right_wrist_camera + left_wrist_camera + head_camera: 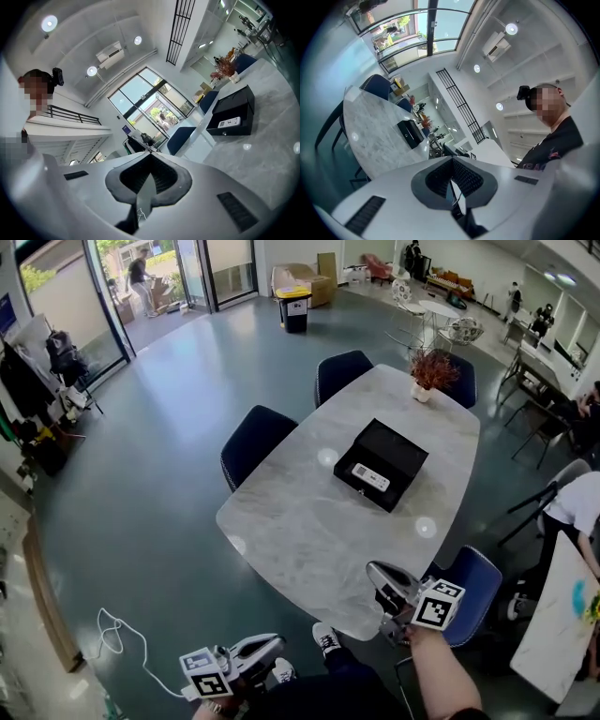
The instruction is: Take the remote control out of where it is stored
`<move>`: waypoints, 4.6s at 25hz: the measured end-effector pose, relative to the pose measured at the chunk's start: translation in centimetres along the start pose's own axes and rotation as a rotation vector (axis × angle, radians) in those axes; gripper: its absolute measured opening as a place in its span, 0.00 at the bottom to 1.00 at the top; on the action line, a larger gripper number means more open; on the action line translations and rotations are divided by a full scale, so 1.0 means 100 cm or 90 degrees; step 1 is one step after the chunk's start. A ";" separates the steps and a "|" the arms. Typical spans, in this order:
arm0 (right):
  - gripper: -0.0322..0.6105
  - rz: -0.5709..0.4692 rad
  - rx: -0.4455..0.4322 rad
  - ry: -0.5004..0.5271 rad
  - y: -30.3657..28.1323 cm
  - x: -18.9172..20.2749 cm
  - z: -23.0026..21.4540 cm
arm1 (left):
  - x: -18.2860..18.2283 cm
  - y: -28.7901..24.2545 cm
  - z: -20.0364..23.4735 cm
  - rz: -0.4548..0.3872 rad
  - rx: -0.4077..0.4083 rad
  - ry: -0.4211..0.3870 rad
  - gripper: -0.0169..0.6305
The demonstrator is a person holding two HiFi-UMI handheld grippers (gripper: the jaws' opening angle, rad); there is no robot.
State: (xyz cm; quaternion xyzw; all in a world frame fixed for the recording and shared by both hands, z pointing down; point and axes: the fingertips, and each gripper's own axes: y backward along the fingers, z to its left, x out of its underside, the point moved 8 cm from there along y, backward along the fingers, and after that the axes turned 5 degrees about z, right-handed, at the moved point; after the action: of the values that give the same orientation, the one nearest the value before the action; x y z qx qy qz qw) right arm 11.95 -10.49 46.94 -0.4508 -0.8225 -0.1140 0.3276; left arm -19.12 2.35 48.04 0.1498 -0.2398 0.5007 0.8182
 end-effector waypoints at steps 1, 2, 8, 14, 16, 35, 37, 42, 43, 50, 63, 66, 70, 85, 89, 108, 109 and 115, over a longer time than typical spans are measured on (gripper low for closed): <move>0.06 -0.002 0.005 0.002 -0.002 -0.008 -0.009 | -0.001 -0.003 0.002 -0.002 -0.005 0.003 0.03; 0.06 -0.002 0.011 0.004 -0.004 -0.016 -0.018 | -0.002 -0.005 0.004 -0.004 -0.011 0.006 0.04; 0.06 0.011 0.055 0.021 -0.015 -0.056 -0.068 | -0.011 -0.010 0.013 -0.023 -0.046 0.012 0.03; 0.06 0.057 0.124 0.065 -0.024 -0.100 -0.121 | -0.012 -0.020 0.020 -0.049 -0.073 0.023 0.03; 0.06 0.100 0.170 0.101 -0.028 -0.114 -0.135 | -0.011 -0.021 0.022 -0.055 -0.081 0.025 0.04; 0.15 0.395 0.344 0.249 -0.099 -0.182 -0.261 | -0.005 -0.013 0.016 -0.129 -0.164 0.038 0.04; 0.15 0.425 0.349 0.262 -0.106 -0.184 -0.268 | -0.003 -0.013 0.015 -0.133 -0.170 0.041 0.03; 0.19 0.498 0.360 0.290 -0.125 -0.179 -0.283 | 0.005 -0.010 0.017 -0.140 -0.187 0.051 0.04; 0.20 0.510 0.363 0.292 -0.127 -0.179 -0.286 | 0.007 -0.010 0.017 -0.141 -0.190 0.053 0.04; 0.24 0.580 0.395 0.327 -0.143 -0.176 -0.306 | 0.014 -0.011 0.021 -0.147 -0.207 0.066 0.03; 0.28 0.629 0.407 0.358 -0.154 -0.173 -0.322 | 0.024 -0.011 0.027 -0.164 -0.216 0.086 0.03; 0.29 0.640 0.399 0.354 -0.157 -0.174 -0.324 | 0.022 -0.012 0.028 -0.165 -0.215 0.089 0.04; 0.29 0.662 0.384 0.350 -0.162 -0.171 -0.325 | 0.024 -0.014 0.030 -0.166 -0.215 0.098 0.04; 0.30 0.678 0.432 0.432 -0.172 -0.164 -0.325 | 0.025 -0.014 0.038 -0.173 -0.215 0.110 0.04; 0.30 0.654 0.424 0.349 -0.167 -0.162 -0.330 | 0.026 -0.014 0.039 -0.175 -0.214 0.114 0.03; 0.32 0.714 0.294 0.299 -0.183 -0.145 -0.327 | 0.023 -0.019 0.047 -0.163 -0.214 0.129 0.04; 0.32 0.713 0.288 0.287 -0.182 -0.145 -0.328 | 0.023 -0.019 0.046 -0.162 -0.213 0.129 0.04; 0.31 0.663 0.255 0.128 -0.178 -0.147 -0.338 | 0.021 -0.019 0.046 -0.156 -0.215 0.130 0.04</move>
State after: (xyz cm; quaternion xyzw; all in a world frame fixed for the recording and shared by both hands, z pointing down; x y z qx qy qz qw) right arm 17.76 -46.74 65.10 -0.7131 -0.4615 0.1786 0.4966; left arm -17.73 0.78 53.06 -0.0125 -0.2162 0.3629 0.9063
